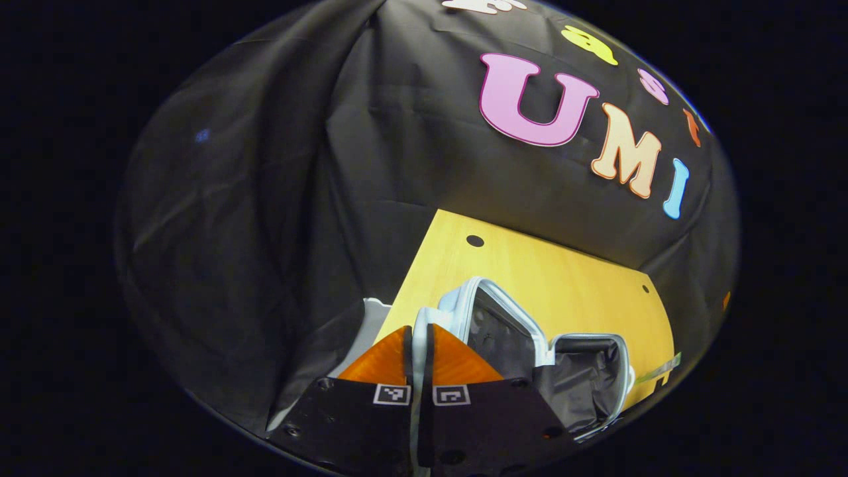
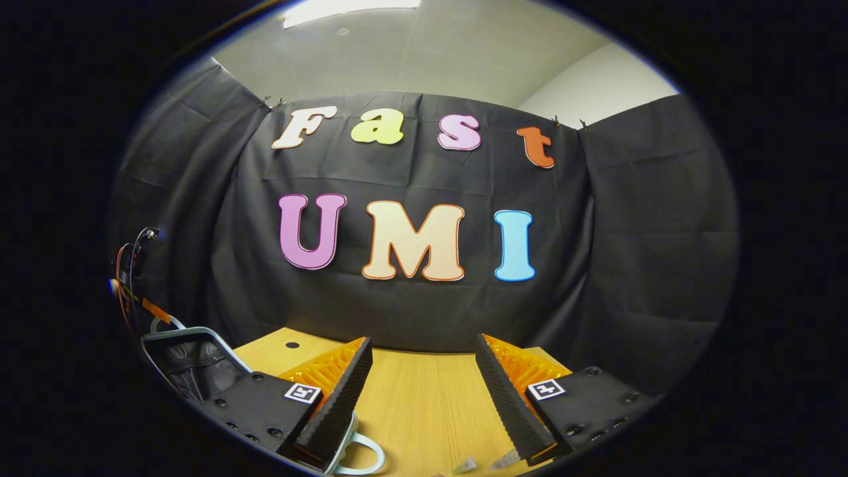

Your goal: First open the suitcase, pack the skin care products into it, and then close the suitcase.

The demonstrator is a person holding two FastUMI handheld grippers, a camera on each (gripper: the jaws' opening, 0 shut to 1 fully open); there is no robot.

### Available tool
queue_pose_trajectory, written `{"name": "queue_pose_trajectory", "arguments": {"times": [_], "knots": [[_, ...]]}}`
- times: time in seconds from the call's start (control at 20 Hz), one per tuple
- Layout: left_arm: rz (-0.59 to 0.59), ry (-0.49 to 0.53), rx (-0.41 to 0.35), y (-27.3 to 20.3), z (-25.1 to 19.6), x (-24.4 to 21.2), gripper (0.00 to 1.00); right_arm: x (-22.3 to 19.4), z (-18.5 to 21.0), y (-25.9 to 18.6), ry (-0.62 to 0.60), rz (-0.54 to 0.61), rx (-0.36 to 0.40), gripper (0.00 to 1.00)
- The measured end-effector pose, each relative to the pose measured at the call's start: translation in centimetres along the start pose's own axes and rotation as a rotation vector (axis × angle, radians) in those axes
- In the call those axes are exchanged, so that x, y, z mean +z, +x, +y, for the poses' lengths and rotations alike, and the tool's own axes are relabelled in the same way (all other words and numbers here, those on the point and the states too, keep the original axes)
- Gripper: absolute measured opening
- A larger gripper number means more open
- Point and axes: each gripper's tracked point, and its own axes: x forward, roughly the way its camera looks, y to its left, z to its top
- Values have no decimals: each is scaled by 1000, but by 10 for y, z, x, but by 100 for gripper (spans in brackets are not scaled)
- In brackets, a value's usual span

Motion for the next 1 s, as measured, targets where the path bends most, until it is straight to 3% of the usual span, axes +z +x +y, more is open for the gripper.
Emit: {"name": "queue_pose_trajectory", "arguments": {"times": [0.4, 0.5, 0.7, 0.75, 0.95, 1.0], "knots": [[96, -14, 140, 39, 28, -43, 0, -6, 5, 1, -38, 23, -2, 100], [93, -37, 171, 46, 39, -49, 3, -9, 6, 2, -43, 32, 2, 100], [-6, -49, 210, 41, 46, -34, 19, -7, 7, 2, -67, 26, 2, 98], [-29, -55, 202, 38, 41, -28, 26, -5, 7, 3, -68, 17, 4, 98], [-208, -8, 176, 12, 8, 18, 83, 3, 0, 7, -35, -18, -11, 100], [-265, 0, 167, 6, -4, 32, 90, 7, -4, 8, -25, -30, -18, 98]]}}
